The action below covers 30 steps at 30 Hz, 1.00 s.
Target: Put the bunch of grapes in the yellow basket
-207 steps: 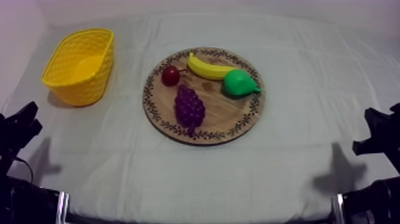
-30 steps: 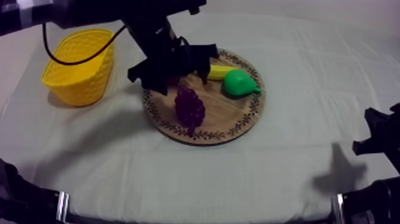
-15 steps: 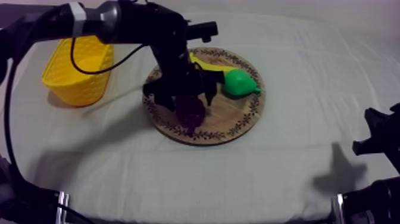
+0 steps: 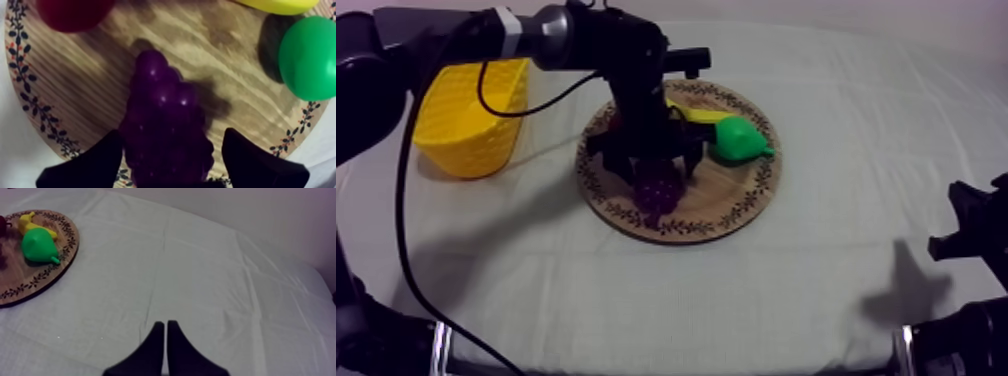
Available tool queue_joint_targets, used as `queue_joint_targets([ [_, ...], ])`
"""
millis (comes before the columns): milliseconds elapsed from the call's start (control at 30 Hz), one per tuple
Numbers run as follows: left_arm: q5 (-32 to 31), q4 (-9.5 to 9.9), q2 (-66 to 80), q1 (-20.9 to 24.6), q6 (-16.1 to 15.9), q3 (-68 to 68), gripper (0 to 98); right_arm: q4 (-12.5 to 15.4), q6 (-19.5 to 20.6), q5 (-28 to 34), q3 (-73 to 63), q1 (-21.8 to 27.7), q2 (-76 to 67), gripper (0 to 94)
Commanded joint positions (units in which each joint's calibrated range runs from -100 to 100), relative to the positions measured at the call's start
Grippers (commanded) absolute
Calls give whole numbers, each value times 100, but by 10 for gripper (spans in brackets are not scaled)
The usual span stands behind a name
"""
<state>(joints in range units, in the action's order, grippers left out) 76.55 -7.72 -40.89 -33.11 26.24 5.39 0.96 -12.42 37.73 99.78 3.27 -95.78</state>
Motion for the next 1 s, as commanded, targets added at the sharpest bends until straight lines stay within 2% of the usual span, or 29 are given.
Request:
queue_joint_targets([
  [0, 60, -14, -60, 4, -33, 70, 739, 0, -1, 1, -1, 3, 2, 3],
  [400, 348, -50, -329, 21, -124, 424, 726, 0, -1, 1, -1, 3, 2, 3],
  [733, 333, -32, -345, 10, -83, 394, 578, 0, -1, 1, -1, 3, 2, 3],
  [967, 400, -23, -405, -12, -57, 480, 539, 0, -1, 1, -1, 3, 2, 3],
])
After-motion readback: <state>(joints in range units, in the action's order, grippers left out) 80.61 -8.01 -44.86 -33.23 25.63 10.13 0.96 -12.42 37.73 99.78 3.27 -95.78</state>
